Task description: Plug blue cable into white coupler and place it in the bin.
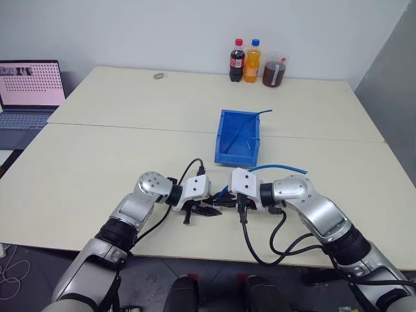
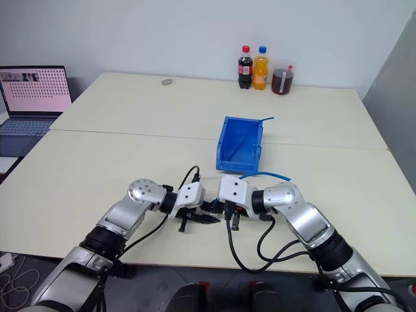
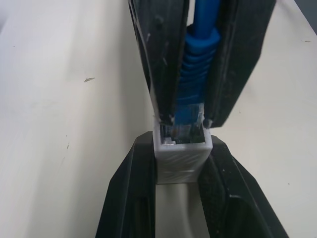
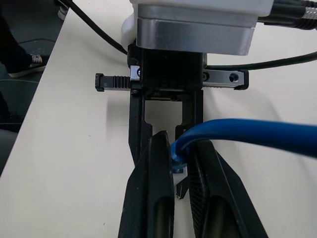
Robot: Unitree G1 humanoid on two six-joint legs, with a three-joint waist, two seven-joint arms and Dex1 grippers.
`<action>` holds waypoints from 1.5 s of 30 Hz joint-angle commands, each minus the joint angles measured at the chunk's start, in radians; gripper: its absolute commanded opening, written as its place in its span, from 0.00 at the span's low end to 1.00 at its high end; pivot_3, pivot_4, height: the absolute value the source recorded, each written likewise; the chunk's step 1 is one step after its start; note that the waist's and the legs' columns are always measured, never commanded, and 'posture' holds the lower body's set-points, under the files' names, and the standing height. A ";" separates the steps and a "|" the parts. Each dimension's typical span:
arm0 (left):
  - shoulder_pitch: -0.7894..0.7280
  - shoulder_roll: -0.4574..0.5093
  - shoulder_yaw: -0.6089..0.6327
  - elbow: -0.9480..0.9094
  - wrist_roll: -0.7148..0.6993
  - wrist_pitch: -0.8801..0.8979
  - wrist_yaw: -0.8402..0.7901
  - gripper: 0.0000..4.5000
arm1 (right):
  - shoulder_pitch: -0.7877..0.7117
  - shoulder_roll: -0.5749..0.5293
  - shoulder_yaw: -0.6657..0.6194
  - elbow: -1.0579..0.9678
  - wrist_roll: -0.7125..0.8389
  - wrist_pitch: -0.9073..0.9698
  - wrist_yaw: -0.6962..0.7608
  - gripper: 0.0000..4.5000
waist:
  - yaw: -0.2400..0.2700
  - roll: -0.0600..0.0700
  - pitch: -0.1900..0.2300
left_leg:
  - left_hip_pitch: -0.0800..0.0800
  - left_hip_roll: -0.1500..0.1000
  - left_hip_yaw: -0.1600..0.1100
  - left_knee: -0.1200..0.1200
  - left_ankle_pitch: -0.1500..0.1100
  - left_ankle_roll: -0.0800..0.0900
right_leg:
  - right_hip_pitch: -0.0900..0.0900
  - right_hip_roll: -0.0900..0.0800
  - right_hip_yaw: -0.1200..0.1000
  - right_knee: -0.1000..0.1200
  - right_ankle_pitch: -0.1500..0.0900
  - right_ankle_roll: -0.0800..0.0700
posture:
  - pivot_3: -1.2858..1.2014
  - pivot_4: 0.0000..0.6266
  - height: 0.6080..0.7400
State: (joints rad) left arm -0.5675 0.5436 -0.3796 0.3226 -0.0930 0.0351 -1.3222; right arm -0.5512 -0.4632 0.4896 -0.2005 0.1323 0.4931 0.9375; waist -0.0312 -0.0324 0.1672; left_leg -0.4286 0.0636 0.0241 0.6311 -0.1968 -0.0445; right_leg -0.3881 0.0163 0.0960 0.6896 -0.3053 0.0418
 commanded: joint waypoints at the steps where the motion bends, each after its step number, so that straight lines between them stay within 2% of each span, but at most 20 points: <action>1: 0.011 -0.003 -0.027 0.017 0.043 0.012 0.001 0.18 | -0.039 0.023 0.057 0.018 -0.022 0.042 0.035 0.02 | 0.000 0.000 0.000 | 0.000 0.000 0.000 0.000 0.000 0.000 | 0.000 0.000 0.000 0.000 0.000 0.000 | 0.52 0.24 1.00; 11: 0.014 -0.009 -0.023 0.011 0.046 0.018 0.004 0.18 | -0.019 0.002 0.161 0.142 -0.113 0.045 0.092 0.02 | -0.001 0.001 -0.016 | 0.005 0.000 0.001 -0.001 0.000 0.000 | 0.003 0.000 0.001 0.003 -0.002 -0.003 | 0.52 0.24 1.00; 14: 0.022 -0.008 -0.015 0.004 0.045 0.025 0.010 0.18 | -0.001 -0.002 0.145 0.136 -0.117 0.037 0.089 0.02 | -0.002 0.001 -0.019 | 0.012 0.000 0.001 -0.002 0.000 0.000 | 0.009 0.000 0.001 0.002 -0.005 0.000 | 0.52 0.24 1.00; 19: 0.036 -0.005 0.001 -0.001 0.056 0.023 0.056 0.18 | -0.007 0.032 0.047 0.077 -0.070 0.029 0.049 0.02 | -0.001 0.001 -0.021 | 0.013 0.000 0.001 -0.002 0.000 0.000 | 0.009 0.000 0.001 0.003 -0.006 0.000 | 0.52 0.24 1.00; 21: 0.054 0.003 0.021 -0.013 0.036 0.043 0.064 0.34 | -0.004 0.044 -0.009 0.038 -0.043 0.048 0.029 0.02 | -0.001 0.001 -0.020 | 0.013 0.000 0.001 -0.002 0.000 0.000 | 0.009 0.000 0.001 0.003 -0.006 0.000 | 0.52 0.24 1.00; 27: 0.126 0.018 0.108 -0.119 -0.056 0.098 0.079 0.62 | 0.020 0.054 -0.091 -0.066 0.017 0.115 -0.011 0.02 | -0.003 0.002 -0.019 | 0.011 0.001 0.002 -0.002 0.000 0.000 | 0.007 0.000 0.001 0.004 -0.006 -0.001 | 0.52 0.24 1.00; 31: 0.182 0.040 0.178 -0.240 -0.121 0.164 0.106 0.80 | 0.030 0.056 -0.142 -0.135 0.060 0.164 -0.033 0.02 | -0.005 0.002 -0.018 | 0.003 0.001 0.001 -0.003 0.000 0.000 | -0.001 0.000 0.001 0.007 -0.006 -0.003 | 0.52 0.24 1.00; 35: 0.208 0.063 0.253 -0.332 -0.130 0.209 0.196 1.00 | 0.011 0.047 -0.226 -0.192 0.122 0.231 -0.056 0.02 | -0.003 0.002 -0.015 | 0.003 0.001 -0.001 -0.003 0.000 0.000 | -0.002 0.000 -0.001 0.007 -0.006 -0.003 | 0.52 0.24 1.00; 39: 0.202 0.030 0.329 -0.389 -0.105 0.238 0.366 1.00 | -0.046 0.037 -0.331 -0.164 0.168 0.274 -0.096 0.02 | -0.001 0.002 -0.013 | 0.003 0.000 0.000 -0.002 0.000 0.000 | -0.001 0.000 0.000 0.007 -0.006 -0.002 | 0.52 0.24 1.00; 42: 0.196 0.010 0.354 -0.442 -0.119 0.306 0.446 1.00 | -0.136 0.074 -0.400 -0.060 0.203 0.293 -0.141 0.02 | -0.002 0.002 -0.012 | 0.003 0.000 0.000 -0.002 0.000 0.000 | -0.001 0.000 0.000 0.007 -0.006 -0.002 | 0.52 0.24 1.00; 45: 0.177 0.003 0.364 -0.449 -0.109 0.336 0.498 1.00 | -0.251 0.092 -0.403 0.123 0.183 0.244 -0.143 0.02 | -0.005 0.002 -0.012 | 0.003 0.001 0.000 -0.003 0.000 0.000 | -0.001 0.000 0.000 0.007 -0.006 -0.003 | 0.52 0.24 1.00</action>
State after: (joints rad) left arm -0.3661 0.5446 -0.0481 -0.0909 -0.1987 0.3528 -0.8644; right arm -0.7386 -0.3797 0.1021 -0.1734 0.3193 0.7842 0.8017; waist -0.0360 -0.0307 0.1553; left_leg -0.4256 0.0643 0.0246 0.6283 -0.1970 -0.0444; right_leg -0.3896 0.0166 0.0961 0.6962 -0.3106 0.0377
